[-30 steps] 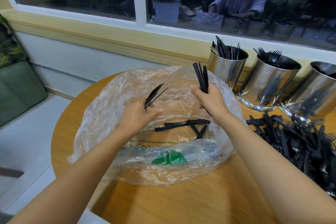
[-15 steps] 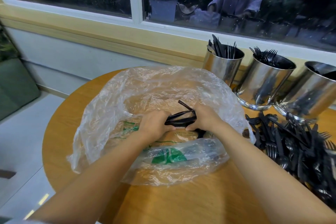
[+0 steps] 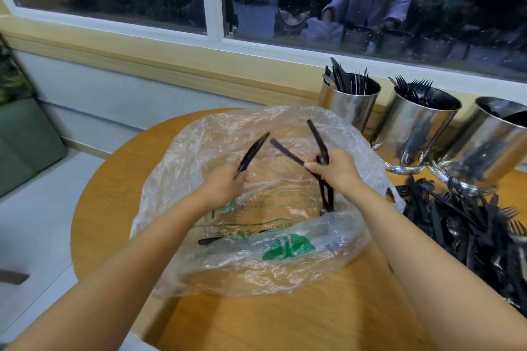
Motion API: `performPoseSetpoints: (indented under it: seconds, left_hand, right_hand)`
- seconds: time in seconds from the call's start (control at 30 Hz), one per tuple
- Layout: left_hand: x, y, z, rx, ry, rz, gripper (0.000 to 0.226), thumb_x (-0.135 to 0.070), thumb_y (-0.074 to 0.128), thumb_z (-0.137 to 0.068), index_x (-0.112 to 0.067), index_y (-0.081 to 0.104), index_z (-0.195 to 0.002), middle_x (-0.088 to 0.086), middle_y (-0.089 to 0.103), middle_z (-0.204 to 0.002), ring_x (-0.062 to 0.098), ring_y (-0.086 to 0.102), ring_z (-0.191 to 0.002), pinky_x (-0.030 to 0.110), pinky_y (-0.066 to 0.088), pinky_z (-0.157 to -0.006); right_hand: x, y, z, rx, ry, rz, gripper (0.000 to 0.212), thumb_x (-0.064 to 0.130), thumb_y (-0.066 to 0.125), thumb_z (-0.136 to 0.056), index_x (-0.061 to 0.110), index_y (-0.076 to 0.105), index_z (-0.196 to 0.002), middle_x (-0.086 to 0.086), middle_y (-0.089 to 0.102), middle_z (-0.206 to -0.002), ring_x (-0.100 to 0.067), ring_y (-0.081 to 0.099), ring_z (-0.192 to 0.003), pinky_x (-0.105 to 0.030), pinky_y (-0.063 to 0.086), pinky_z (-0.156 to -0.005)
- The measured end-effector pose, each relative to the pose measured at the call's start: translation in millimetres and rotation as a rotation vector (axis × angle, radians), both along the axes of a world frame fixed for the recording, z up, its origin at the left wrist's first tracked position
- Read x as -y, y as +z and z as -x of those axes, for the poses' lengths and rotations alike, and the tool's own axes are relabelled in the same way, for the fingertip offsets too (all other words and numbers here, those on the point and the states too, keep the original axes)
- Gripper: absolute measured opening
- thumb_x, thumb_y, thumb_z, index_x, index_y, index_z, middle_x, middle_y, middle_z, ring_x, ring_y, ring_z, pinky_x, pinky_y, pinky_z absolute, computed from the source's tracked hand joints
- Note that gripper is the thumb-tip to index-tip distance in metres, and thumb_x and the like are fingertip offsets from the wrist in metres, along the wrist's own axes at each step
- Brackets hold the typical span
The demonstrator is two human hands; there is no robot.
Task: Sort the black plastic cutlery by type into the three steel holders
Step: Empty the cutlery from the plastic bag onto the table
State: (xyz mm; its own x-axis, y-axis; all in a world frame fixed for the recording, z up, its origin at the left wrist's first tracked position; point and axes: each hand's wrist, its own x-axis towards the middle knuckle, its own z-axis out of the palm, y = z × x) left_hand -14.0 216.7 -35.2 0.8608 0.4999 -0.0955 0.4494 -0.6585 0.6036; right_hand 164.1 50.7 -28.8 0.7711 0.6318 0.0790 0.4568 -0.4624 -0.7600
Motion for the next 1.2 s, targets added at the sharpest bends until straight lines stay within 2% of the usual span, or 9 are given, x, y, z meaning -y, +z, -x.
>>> performPoseSetpoints:
  seconds: [0.1,0.23,0.3,0.47,0.63,0.87,0.97,1.07,1.2]
  left_hand:
    - [13.9,8.3,-5.9,0.217,0.111,0.358,0.035,-0.026,0.034,-0.107,-0.011,0.058,-0.086,0.002,0.065,-0.085,0.01,0.056,-0.069,0.028,0.045,-0.066]
    - [38.3,19.4,-20.7,0.313,0.082,0.514,0.039,-0.037,0.035,-0.106,-0.01,0.063,-0.108,0.0,0.067,-0.109,0.016,0.063,-0.104,0.036,0.045,-0.1]
    - [47.3,20.2,-25.4,0.354,0.026,0.592,0.032,-0.034,0.042,-0.104,-0.011,0.063,-0.114,0.008,0.069,-0.112,0.023,0.067,-0.102,0.039,0.05,-0.096]
    - [52.3,12.5,-23.2,0.449,-0.004,0.646,0.01,-0.006,0.051,-0.1,-0.01,0.052,-0.109,0.002,0.068,-0.076,0.009,0.057,-0.051,0.03,0.05,-0.061]
    - [43.1,3.8,-14.1,0.404,0.083,0.609,0.008,-0.011,0.049,-0.102,-0.014,0.053,-0.108,0.0,0.063,-0.067,0.011,0.052,-0.055,0.028,0.05,-0.058]
    - [36.3,11.8,-23.2,0.618,0.404,0.917,0.029,-0.036,0.073,-0.085,-0.009,0.064,-0.082,-0.005,0.048,-0.05,0.009,0.038,-0.044,0.025,0.036,-0.05]
    - [33.7,14.8,-30.2,0.631,0.594,0.924,0.027,-0.031,0.065,-0.093,-0.012,0.06,-0.074,-0.003,0.053,-0.05,0.013,0.048,-0.047,0.026,0.041,-0.054]
    - [26.3,8.3,-28.6,0.636,0.618,0.976,0.031,-0.031,0.049,-0.102,-0.013,0.055,-0.078,0.002,0.066,-0.071,0.014,0.061,-0.065,0.033,0.051,-0.075]
    - [34.3,6.9,-23.1,0.596,0.474,0.977,0.035,-0.042,0.062,-0.093,-0.007,0.06,-0.094,-0.006,0.042,-0.053,0.009,0.037,-0.045,0.026,0.039,-0.049]
  right_hand:
    - [-7.0,23.7,10.9,-0.111,-0.063,-0.294,0.007,0.012,0.069,-0.088,0.007,0.065,-0.083,0.004,0.057,-0.068,-0.005,0.051,-0.059,-0.017,0.042,-0.06]
    - [-20.6,42.6,29.5,-0.228,-0.013,-0.452,0.012,0.014,0.068,-0.089,0.013,0.063,-0.078,0.002,0.057,-0.067,-0.003,0.05,-0.052,-0.019,0.045,-0.061]
    - [-26.9,44.1,40.1,-0.281,0.021,-0.464,0.012,0.013,0.067,-0.089,0.012,0.062,-0.079,0.002,0.056,-0.066,-0.001,0.048,-0.048,-0.018,0.045,-0.058]
    - [-29.9,39.3,47.9,-0.406,0.051,-0.481,0.005,0.007,0.064,-0.091,0.008,0.061,-0.087,0.002,0.055,-0.066,-0.003,0.049,-0.052,-0.021,0.043,-0.055]
    - [-24.9,33.7,32.6,-0.524,-0.186,-0.65,0.012,0.002,0.064,-0.09,0.012,0.062,-0.084,-0.001,0.052,-0.064,-0.008,0.046,-0.052,-0.02,0.044,-0.055]
    - [-22.7,24.4,57.5,-0.497,0.294,-0.186,0.008,0.004,0.066,-0.089,0.01,0.064,-0.084,0.009,0.063,-0.057,-0.003,0.048,-0.047,-0.016,0.044,-0.052]
    - [-27.7,19.1,61.6,-0.45,0.236,-0.227,0.021,0.015,0.052,-0.1,0.012,0.062,-0.081,0.004,0.067,-0.065,-0.004,0.048,-0.045,-0.024,0.047,-0.06]
    - [-23.6,18.6,52.3,-0.419,0.157,-0.197,0.027,0.023,0.043,-0.104,0.008,0.058,-0.086,-0.004,0.065,-0.065,-0.015,0.06,-0.054,-0.038,0.054,-0.069]
    - [-23.3,20.6,55.1,-0.145,0.149,0.035,0.016,0.024,0.053,-0.099,0.009,0.051,-0.101,0.0,0.05,-0.066,-0.013,0.053,-0.049,-0.031,0.052,-0.05]
